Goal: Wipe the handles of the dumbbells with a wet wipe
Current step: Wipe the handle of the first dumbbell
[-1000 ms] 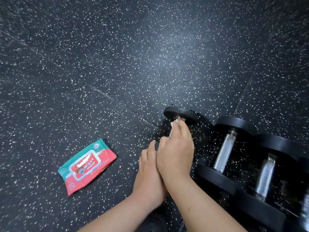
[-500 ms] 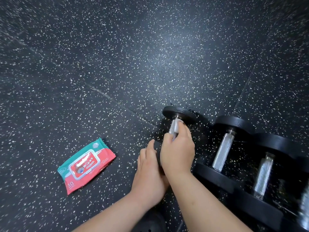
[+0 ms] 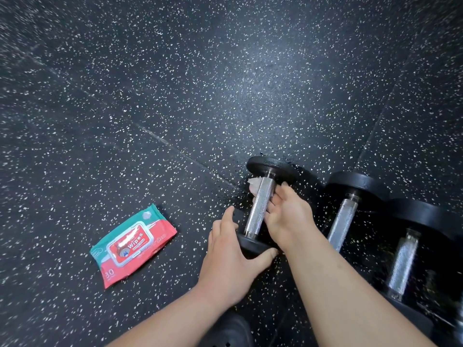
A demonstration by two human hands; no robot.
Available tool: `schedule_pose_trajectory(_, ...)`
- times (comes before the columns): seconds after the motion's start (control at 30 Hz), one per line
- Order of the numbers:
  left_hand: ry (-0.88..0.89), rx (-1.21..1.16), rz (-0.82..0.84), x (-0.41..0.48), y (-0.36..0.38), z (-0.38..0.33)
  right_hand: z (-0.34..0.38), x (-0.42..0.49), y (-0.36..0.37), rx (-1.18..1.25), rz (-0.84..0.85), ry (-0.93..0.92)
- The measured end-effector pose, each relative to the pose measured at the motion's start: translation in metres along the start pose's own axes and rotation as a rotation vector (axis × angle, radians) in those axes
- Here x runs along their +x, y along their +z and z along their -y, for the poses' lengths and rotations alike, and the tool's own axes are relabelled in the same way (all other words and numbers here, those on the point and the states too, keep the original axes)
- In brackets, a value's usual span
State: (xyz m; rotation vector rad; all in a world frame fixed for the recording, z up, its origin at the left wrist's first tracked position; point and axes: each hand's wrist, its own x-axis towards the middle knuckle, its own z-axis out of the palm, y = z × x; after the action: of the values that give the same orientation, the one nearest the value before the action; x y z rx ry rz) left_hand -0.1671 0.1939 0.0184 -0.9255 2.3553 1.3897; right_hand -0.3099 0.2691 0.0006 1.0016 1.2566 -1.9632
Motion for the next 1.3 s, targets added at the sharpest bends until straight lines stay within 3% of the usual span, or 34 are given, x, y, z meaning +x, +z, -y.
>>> schedule_pose_trajectory(0.13,0.000,0.006,-0.006,-0.001,0.001,0.000,0.004,-0.007,0.002,-0.045,-0.096,-0.063)
schedule_pose_trajectory(0.3,0.003,0.007,-0.004,-0.002,0.000,0.001,0.002,-0.008,0.010,-0.033,-0.037,-0.019)
schedule_pose_trajectory(0.47,0.006,0.011,-0.012,-0.001,0.000,0.001,-0.003,-0.005,0.008,-0.103,-0.151,-0.077)
schedule_pose_trajectory(0.63,0.018,0.022,-0.015,-0.001,0.001,0.002,-0.002,-0.007,0.011,-0.093,-0.083,-0.055)
schedule_pose_trajectory(0.8,0.015,0.030,-0.023,0.000,0.001,0.002,-0.005,-0.006,0.006,-0.149,-0.153,-0.119)
schedule_pose_trajectory(0.97,0.026,0.030,-0.019,-0.001,0.001,0.002,-0.005,-0.011,0.007,-0.089,-0.060,-0.096)
schedule_pose_trajectory(1.3,0.035,0.033,-0.026,-0.001,0.003,0.002,-0.015,-0.012,0.001,-0.558,-0.331,-0.499)
